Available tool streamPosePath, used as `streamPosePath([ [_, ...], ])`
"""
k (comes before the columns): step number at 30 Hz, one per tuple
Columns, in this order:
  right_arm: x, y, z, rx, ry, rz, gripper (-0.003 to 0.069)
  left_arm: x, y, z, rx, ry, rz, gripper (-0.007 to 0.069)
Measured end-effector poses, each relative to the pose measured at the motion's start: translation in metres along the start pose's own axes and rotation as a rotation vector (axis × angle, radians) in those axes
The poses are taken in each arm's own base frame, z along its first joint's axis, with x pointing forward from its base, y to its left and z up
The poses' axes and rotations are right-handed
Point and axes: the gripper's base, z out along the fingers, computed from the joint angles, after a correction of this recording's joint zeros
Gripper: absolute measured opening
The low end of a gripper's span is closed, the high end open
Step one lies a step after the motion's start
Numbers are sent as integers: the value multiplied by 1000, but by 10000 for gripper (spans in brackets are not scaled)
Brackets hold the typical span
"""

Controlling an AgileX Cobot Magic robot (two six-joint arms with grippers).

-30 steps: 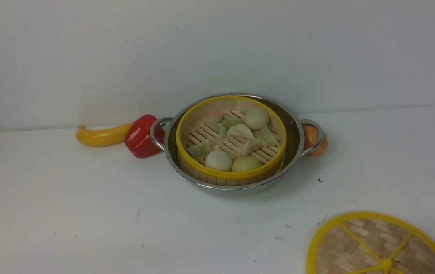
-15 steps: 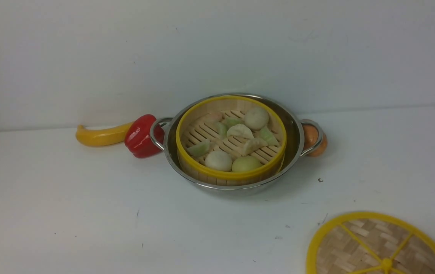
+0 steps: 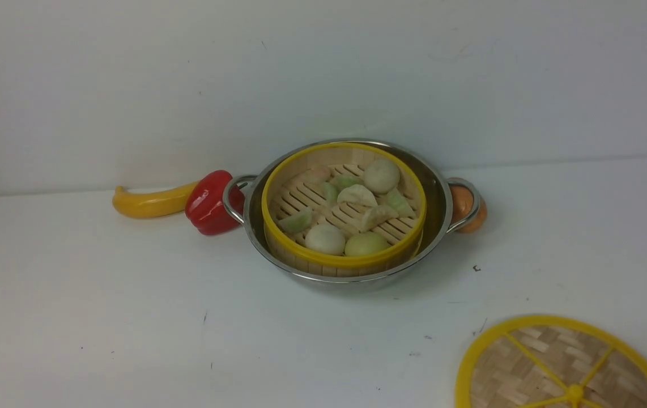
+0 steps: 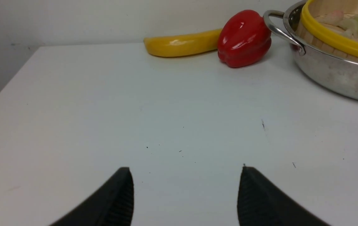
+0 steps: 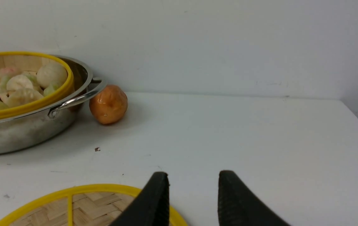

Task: Place the steamer in the pot on the white table, and put the lid on the steamer.
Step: 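Move the gripper down to the bamboo steamer lid and grasp its center knob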

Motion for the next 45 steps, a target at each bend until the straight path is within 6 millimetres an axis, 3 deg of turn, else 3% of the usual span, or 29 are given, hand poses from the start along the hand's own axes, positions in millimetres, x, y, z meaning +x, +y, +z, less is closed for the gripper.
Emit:
streamPosePath([
  [7,-1,0,0,0,-14,11,243,0,0,0,0,0,8,416],
  [11,-14,0,-1,-11,-156,140,243,0,0,0,0,0,14,416],
  [15,-31,0,-7,-28,-182,212,243,0,0,0,0,0,15,416],
  [16,-45,1,-11,-38,-174,223,243,0,0,0,0,0,15,416],
  [20,-86,4,-20,-84,-59,274,243,0,0,0,0,0,15,416],
  [25,-117,14,-19,-172,218,312,243,0,0,0,0,0,14,416],
  [29,-134,19,-11,-218,306,354,243,0,0,0,0,0,14,416],
  [37,-136,27,20,-284,429,491,243,0,0,0,0,0,14,416],
  [45,-119,25,57,-358,752,57,243,0,0,0,0,0,14,416],
])
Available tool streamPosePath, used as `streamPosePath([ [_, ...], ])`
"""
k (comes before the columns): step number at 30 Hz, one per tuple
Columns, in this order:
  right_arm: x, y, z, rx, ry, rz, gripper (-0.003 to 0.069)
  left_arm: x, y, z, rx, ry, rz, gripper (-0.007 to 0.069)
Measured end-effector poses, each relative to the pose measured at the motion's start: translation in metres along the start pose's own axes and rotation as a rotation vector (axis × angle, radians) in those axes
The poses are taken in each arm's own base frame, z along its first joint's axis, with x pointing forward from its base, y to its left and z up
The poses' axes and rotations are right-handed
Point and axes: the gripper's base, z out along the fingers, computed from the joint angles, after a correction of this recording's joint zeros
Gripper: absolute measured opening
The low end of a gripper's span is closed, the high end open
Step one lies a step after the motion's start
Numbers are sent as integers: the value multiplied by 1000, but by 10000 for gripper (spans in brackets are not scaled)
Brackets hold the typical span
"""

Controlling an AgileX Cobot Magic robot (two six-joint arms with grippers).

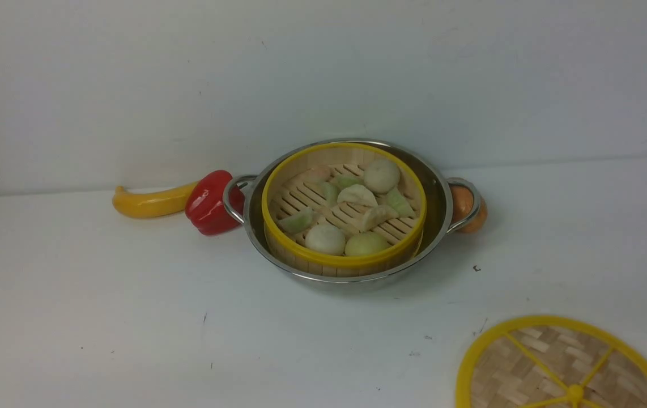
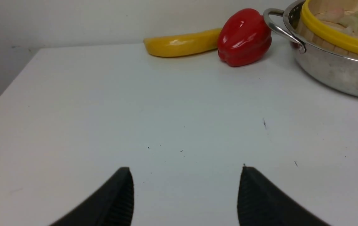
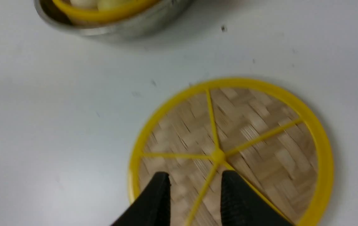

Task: Place the steamer in the pot on the white table, and put the lid on the steamer.
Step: 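Move the gripper down to the bamboo steamer lid and grasp its center knob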

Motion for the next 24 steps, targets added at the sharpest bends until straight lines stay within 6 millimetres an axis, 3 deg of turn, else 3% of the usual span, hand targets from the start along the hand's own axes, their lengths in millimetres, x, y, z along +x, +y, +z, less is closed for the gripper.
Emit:
streamPosePath([
  [8,-26,-14,40,-33,251,-106,258,0,0,0,0,0,0,416],
  [17,-37,16,84,-51,441,-373,318,0,0,0,0,0,1,416],
  [24,-46,30,108,34,533,-412,323,0,0,0,0,0,1,416],
])
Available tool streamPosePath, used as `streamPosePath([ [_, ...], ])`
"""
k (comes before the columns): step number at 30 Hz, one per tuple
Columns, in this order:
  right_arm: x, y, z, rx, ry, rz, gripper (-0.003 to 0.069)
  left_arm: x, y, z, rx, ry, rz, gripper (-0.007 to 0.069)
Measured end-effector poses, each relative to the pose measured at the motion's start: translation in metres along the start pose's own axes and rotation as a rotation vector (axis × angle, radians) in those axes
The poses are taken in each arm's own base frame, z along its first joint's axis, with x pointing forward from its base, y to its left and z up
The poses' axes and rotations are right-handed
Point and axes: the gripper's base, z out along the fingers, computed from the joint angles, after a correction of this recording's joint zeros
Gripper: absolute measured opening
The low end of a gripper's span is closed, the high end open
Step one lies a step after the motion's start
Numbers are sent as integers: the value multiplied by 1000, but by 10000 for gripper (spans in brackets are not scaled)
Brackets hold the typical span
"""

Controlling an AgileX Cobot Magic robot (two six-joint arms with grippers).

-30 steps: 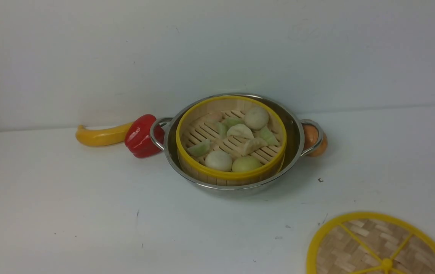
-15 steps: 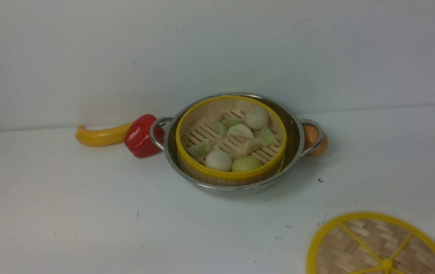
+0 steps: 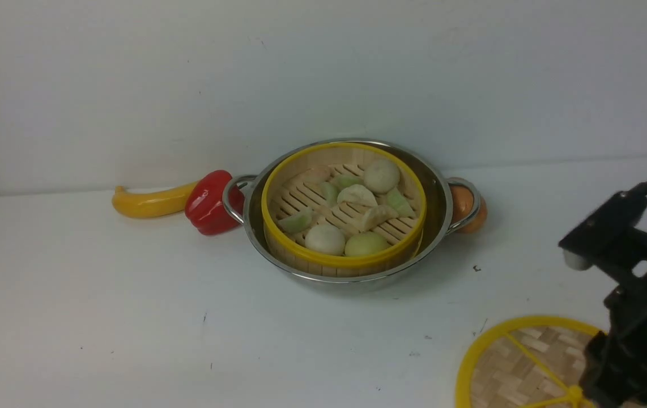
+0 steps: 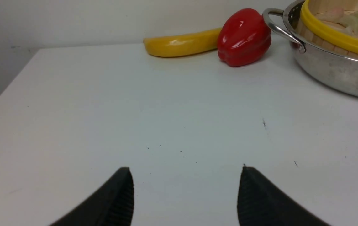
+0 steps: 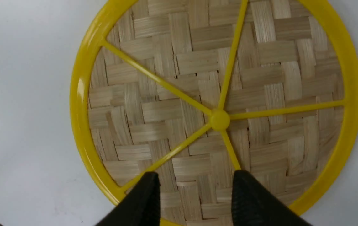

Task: Place the steamer in the pot on the white table, and put the lid on the steamer.
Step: 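Move the gripper down to the bamboo steamer lid and grasp its center knob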

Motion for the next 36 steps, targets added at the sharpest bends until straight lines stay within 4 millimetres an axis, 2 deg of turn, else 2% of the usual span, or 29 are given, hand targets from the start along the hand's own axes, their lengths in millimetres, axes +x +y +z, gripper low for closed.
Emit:
streamPosePath([
  [5,-16,-1,15,-7,41,88,323,0,0,0,0,0,0,416],
  [8,-21,-3,30,-4,86,139,323,0,0,0,0,0,0,416],
  [13,-24,-10,47,47,135,124,323,0,0,0,0,0,0,416],
  [22,-28,-14,51,81,110,102,323,0,0,0,0,0,0,416],
  [36,-28,-12,68,45,181,122,323,0,0,0,0,0,0,416],
])
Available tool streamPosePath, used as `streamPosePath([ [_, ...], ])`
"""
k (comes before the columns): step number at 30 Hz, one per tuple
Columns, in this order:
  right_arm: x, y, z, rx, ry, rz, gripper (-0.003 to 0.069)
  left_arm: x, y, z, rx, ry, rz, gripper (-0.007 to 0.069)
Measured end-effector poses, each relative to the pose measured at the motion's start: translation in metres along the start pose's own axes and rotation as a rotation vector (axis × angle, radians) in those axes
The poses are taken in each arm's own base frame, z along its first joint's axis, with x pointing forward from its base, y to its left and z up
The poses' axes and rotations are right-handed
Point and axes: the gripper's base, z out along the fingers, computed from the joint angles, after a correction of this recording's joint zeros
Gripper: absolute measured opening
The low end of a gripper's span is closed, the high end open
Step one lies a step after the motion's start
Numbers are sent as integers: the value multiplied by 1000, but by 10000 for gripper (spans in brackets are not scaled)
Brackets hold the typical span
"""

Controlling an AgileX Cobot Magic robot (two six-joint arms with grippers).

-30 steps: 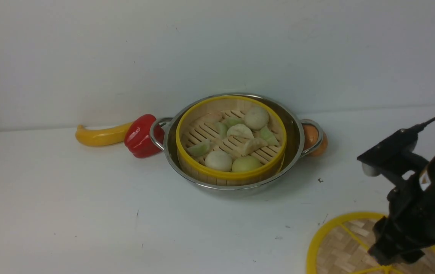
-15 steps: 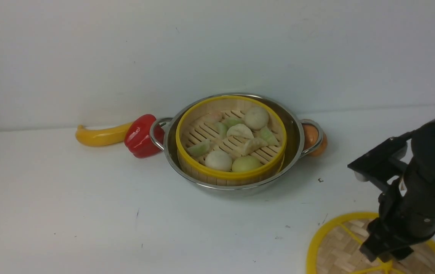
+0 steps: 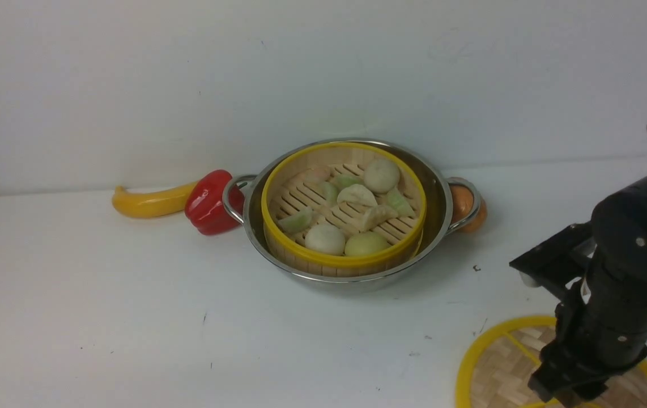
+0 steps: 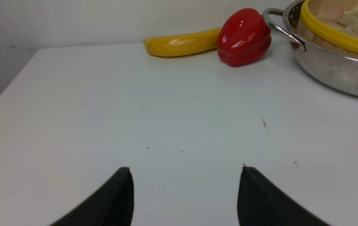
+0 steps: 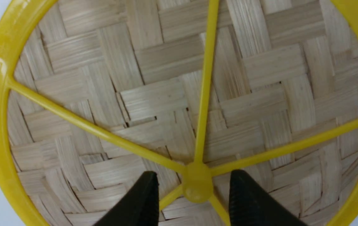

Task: Place the steamer in the pot on the white table, and put the lid on the steamer.
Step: 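Move the gripper down to the bamboo steamer lid and grasp its center knob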

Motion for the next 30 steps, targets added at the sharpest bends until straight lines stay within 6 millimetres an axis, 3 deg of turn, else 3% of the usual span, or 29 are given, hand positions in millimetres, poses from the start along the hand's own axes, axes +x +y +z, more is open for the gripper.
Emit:
streamPosePath([
  [30,-1,0,8,-6,40,1,322,0,0,0,0,0,0,416],
])
